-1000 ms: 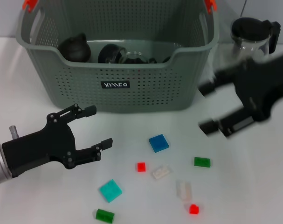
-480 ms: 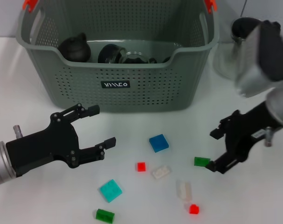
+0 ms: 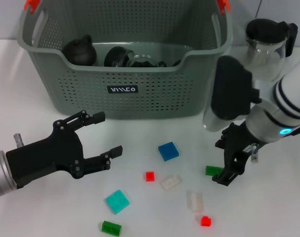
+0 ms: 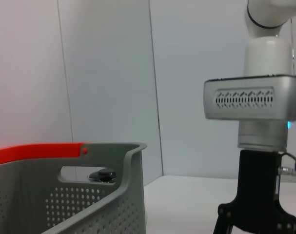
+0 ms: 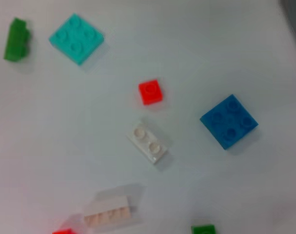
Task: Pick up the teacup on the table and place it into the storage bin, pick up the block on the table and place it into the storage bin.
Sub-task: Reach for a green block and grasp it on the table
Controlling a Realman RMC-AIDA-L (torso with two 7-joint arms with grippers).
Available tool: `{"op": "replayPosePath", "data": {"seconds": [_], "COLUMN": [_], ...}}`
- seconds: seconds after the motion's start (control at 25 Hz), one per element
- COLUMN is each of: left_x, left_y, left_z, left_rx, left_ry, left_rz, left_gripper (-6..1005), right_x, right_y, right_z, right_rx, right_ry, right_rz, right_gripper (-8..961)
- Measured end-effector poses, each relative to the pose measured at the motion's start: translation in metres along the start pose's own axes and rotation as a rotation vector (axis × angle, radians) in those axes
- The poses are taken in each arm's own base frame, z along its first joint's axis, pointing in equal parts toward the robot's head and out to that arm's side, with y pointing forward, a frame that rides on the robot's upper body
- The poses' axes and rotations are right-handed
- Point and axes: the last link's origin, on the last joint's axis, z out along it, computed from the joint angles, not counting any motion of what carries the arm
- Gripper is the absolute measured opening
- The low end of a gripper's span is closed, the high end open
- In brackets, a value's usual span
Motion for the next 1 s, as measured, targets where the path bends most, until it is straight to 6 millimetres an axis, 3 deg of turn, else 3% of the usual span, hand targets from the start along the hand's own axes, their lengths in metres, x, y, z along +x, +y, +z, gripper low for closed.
{"op": "replayPosePath", "data": {"seconds": [0.68, 0.8, 1.0], "left_x": [-0.001, -0.002, -0.002], "left_y": [0.001, 0.001, 0.002], "left_z": [0.0, -0.001, -0.002], "left_rx": [0.003, 0.005, 0.008], "left_ry": [0.002, 0.0, -0.001], "left_rz": [-0.009, -0.01, -0.009], "left_gripper": [827, 827, 827], "right_x": [-0.004, -0.005, -0.002], "right_y": [0.007, 0.007, 0.007], "right_z": [0.017, 0.018, 0.023], "right_rx": [0.002, 0.006, -0.004], "right_ry": [0.042, 0.035, 0.041], "right_rz": [-0.021, -0.018, -0.006], "right_gripper": [814, 585, 384]}}
